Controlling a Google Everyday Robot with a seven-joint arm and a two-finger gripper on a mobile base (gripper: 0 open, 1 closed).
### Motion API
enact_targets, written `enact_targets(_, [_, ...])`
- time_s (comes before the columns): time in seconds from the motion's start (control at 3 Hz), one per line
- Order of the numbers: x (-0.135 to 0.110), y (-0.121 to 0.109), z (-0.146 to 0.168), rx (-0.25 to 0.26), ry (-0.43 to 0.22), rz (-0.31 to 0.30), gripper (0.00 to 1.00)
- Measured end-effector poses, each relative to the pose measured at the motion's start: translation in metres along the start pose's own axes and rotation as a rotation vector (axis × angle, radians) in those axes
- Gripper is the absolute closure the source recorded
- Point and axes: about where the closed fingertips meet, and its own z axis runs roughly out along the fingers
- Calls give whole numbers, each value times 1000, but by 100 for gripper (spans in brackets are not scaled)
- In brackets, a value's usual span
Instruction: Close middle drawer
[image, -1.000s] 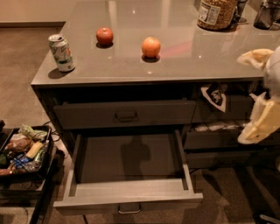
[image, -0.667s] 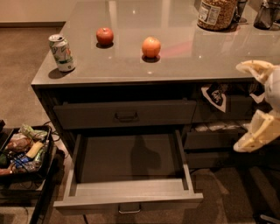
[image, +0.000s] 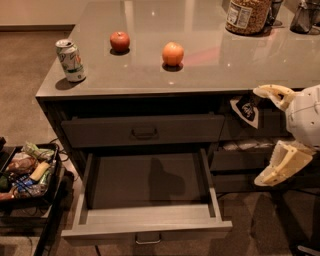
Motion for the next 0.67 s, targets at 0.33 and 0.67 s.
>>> enact_targets(0.33, [2, 12, 7, 35, -27, 6, 0])
enact_targets(0.67, [14, 42, 26, 44, -54, 0, 0])
